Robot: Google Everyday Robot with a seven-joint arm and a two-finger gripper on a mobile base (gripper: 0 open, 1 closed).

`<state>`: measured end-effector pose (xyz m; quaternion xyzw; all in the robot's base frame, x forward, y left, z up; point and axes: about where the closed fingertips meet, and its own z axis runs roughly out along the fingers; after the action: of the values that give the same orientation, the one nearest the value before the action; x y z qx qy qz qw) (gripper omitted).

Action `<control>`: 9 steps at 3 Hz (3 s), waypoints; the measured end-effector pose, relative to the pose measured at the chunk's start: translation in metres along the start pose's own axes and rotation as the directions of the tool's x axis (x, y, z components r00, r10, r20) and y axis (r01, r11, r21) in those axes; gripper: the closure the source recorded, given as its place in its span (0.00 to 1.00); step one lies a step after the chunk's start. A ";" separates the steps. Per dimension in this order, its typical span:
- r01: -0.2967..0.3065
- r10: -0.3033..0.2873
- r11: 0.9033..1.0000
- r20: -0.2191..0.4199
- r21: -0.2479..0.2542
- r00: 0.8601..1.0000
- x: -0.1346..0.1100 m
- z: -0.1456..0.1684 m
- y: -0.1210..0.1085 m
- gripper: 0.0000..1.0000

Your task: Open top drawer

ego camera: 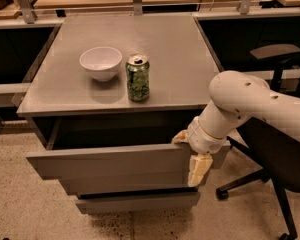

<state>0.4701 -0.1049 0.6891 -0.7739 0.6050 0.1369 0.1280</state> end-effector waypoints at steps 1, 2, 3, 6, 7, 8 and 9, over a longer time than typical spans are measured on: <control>0.001 -0.001 1.000 0.000 -0.031 1.000 0.000 0.004 0.001 0.42; 0.001 -0.001 1.000 0.000 -0.031 1.000 0.000 0.004 0.001 0.46; 0.001 -0.001 1.000 0.000 -0.031 1.000 0.000 0.004 0.001 0.46; 0.118 -0.119 0.991 -0.027 -0.056 0.993 -0.067 -0.048 0.075 0.35; 0.115 -0.114 0.993 -0.100 0.008 0.988 -0.062 -0.054 0.051 0.38; 0.095 -0.086 0.994 -0.148 0.052 0.985 -0.047 -0.051 0.027 0.62; 0.063 -0.048 0.994 -0.162 0.085 0.986 -0.027 -0.048 0.000 0.85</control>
Offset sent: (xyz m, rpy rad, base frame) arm -0.0463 0.0156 0.0067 -0.0114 0.1132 0.0844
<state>0.4668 -0.0974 0.7434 -0.7924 0.5969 0.0436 0.1176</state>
